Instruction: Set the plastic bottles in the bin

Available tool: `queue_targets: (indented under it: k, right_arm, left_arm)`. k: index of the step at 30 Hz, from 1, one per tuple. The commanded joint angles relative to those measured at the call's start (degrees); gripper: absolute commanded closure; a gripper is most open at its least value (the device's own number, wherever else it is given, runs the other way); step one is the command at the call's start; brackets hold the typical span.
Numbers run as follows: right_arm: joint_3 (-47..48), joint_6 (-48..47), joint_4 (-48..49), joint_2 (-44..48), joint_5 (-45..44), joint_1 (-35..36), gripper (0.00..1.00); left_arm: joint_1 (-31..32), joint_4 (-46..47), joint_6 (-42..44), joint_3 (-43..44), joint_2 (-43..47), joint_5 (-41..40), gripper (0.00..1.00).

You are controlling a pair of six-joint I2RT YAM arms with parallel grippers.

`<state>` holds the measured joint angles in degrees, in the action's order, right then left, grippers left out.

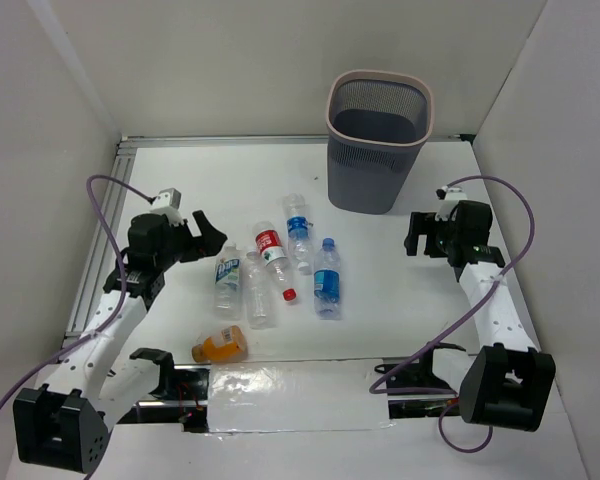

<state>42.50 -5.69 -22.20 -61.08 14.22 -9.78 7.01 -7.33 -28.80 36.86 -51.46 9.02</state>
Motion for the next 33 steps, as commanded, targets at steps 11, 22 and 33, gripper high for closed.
queue_targets:
  k: [11,22,33]
  right_arm:
    - [5.0,-20.1,-10.2,-2.3,14.7,-1.6,0.0]
    - [3.6,-13.7,0.6,-4.1,18.0,16.4,0.3]
    - [6.6,-3.0,8.6,-13.2,7.4,27.4,0.16]
  left_arm:
    - [0.1,-5.4,1.0,2.7,0.5,3.5,0.0]
    - [6.3,-11.3,-3.8,2.2,-4.8,-9.0,0.14]
    - [16.7,-11.2,-9.9,2.2,-17.9,-20.2,0.18]
